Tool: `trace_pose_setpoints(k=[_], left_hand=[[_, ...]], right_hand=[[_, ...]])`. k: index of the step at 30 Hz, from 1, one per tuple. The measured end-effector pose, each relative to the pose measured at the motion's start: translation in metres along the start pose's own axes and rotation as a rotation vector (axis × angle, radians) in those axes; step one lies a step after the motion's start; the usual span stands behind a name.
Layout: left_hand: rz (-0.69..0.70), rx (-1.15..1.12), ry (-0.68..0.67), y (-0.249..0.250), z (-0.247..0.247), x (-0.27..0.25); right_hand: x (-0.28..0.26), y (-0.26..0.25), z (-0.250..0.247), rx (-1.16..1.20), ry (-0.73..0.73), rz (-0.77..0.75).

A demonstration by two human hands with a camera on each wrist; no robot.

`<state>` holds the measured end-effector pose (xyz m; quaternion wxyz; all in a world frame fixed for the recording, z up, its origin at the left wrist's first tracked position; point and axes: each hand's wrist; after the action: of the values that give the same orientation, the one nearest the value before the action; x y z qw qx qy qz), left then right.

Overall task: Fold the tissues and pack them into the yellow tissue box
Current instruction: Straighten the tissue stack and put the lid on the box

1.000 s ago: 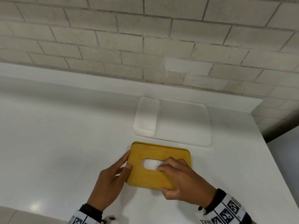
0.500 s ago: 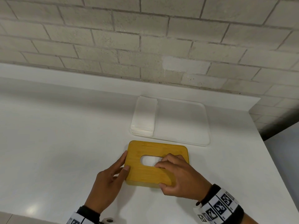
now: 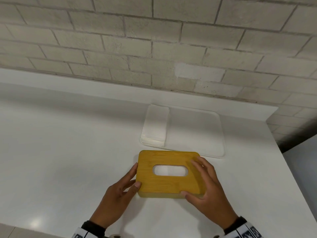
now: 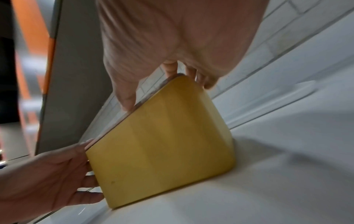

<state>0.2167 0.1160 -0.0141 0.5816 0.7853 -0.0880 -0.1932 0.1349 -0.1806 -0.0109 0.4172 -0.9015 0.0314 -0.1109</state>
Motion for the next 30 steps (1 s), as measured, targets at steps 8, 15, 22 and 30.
trace_pose_setpoints(k=[8, 15, 22, 30], left_hand=[[-0.023, -0.061, 0.081, 0.002, 0.012, 0.000], [-0.014, -0.012, 0.135, 0.000, 0.019, -0.004], [-0.030, -0.006, 0.179, -0.004, 0.024, 0.007], [0.099, 0.101, 0.194, 0.000, 0.029, 0.010]], right_hand=[[-0.016, 0.017, -0.008, 0.556, -0.002, 0.346], [-0.020, 0.022, -0.007, 0.598, -0.003, 0.353], [-0.013, 0.012, 0.003, 0.603, 0.113, 0.369], [0.023, 0.009, -0.022, -0.016, 0.071, 0.075]])
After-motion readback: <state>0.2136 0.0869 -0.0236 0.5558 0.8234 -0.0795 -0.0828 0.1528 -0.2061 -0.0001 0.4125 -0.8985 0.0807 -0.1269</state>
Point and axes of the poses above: each hand's wrist, its own x-axis towards the middle knuckle, its own z-axis out of the palm, y = z × x, and after that the axes turned 1 degree about y, right-handed
